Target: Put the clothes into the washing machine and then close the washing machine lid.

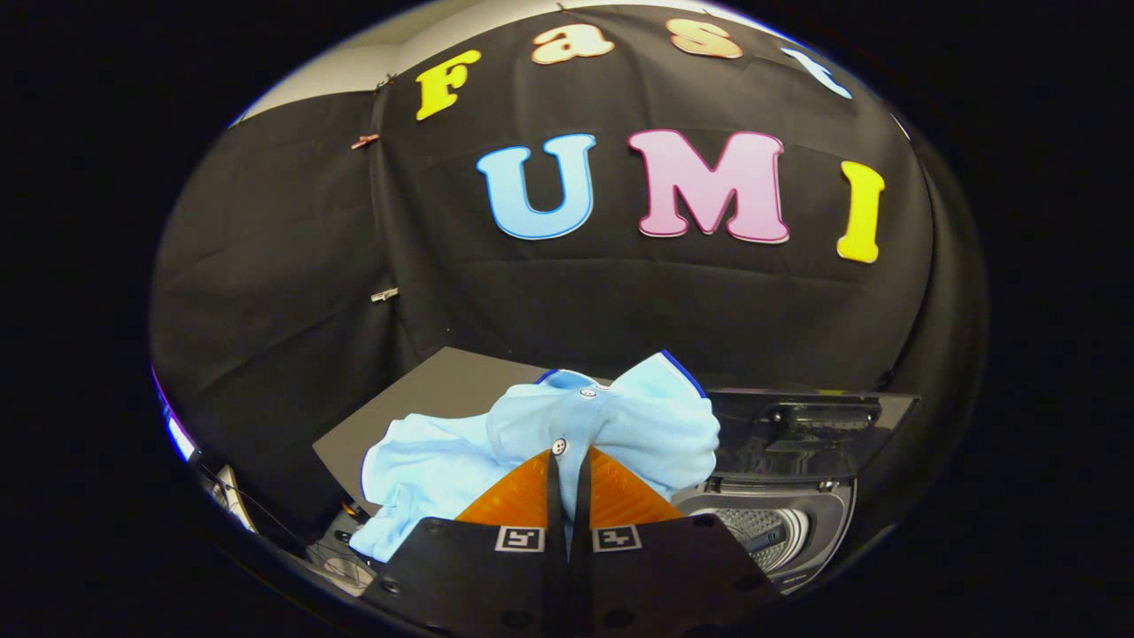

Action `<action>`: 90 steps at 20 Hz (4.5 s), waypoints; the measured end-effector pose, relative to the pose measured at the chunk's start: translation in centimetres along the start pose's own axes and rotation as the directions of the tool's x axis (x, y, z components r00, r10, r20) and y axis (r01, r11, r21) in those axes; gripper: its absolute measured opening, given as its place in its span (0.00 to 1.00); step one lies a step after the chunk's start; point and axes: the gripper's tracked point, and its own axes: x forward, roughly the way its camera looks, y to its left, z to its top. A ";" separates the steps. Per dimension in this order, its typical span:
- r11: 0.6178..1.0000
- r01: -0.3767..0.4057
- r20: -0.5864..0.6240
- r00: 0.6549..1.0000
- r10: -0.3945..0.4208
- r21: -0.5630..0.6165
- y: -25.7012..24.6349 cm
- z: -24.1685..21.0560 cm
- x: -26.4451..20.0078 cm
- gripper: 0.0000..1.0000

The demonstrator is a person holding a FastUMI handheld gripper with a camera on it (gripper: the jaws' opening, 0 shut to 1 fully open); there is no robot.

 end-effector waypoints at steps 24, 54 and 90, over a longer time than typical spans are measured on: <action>0.999 0.032 -0.125 0.992 -0.037 -0.038 -24.5 -10.3 2.8 0.05; 0.948 0.319 -0.468 0.836 -0.287 -0.010 -29.9 -29.2 10.0 0.05; 0.877 0.470 -0.263 0.863 -0.431 0.106 -32.2 -19.1 7.8 1.00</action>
